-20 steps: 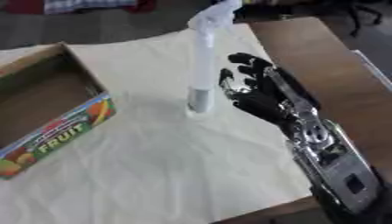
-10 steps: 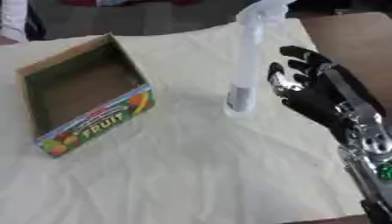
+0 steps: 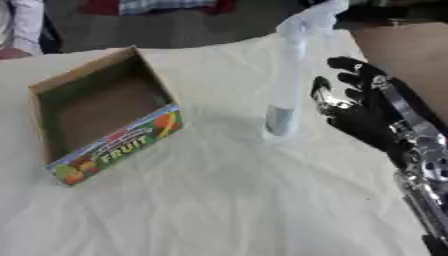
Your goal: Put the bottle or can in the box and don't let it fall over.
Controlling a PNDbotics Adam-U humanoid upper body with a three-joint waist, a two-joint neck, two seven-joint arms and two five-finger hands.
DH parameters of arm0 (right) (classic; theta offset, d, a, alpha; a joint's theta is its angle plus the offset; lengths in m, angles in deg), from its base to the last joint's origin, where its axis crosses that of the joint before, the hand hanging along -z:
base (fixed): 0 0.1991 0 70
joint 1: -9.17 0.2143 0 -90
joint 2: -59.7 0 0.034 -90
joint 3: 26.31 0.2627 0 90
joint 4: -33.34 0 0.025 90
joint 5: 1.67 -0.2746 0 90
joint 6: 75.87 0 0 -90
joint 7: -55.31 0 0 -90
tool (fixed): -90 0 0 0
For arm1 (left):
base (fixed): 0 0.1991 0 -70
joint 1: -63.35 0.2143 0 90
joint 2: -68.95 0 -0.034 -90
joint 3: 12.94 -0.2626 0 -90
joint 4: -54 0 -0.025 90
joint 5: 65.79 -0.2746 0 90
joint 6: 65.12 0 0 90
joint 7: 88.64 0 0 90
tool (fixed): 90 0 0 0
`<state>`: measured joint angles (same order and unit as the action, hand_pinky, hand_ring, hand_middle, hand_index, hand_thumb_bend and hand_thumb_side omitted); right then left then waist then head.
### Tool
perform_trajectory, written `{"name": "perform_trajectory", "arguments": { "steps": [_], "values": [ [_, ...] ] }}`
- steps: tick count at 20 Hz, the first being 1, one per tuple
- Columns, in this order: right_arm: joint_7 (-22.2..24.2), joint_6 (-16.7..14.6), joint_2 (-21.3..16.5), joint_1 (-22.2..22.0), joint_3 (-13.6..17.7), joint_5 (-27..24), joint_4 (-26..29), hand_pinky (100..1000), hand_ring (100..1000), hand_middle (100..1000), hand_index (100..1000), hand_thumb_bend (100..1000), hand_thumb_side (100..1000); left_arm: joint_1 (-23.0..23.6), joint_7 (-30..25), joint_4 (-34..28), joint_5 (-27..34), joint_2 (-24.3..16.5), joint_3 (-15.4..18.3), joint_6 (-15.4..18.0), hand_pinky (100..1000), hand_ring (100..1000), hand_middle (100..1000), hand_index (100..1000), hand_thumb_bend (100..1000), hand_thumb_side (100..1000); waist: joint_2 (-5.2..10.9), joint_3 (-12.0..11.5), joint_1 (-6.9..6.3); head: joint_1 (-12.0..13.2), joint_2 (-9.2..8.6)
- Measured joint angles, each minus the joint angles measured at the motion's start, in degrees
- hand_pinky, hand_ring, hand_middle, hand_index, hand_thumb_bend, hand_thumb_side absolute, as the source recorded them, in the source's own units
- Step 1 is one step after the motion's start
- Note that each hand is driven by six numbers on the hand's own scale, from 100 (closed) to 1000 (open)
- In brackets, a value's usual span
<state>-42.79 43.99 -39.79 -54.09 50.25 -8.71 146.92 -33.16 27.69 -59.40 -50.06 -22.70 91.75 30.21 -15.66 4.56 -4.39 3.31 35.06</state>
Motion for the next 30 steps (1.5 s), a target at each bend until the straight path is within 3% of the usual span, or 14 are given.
{"name": "perform_trajectory", "arguments": {
  "steps": [22,30],
  "values": [
    [-1.2,0.5,0.1,2.6,-0.4,-2.1,-2.7,1000,1000,1000,908,100,428,-0.1,-0.6,0.0,0.4,0.0,-0.3,-0.1,1000,999,850,740,461,480,-0.34,-0.7,0.25,-3.1,-0.91],
    [0.3,0.4,0.2,3.5,-0.7,-2.0,-3.1,1000,1000,1000,915,100,436,-0.3,-0.8,0.0,0.4,0.0,-0.3,-0.3,1000,1000,851,740,458,482,-0.48,-0.7,0.26,-3.5,-1.05]
  ]
}}
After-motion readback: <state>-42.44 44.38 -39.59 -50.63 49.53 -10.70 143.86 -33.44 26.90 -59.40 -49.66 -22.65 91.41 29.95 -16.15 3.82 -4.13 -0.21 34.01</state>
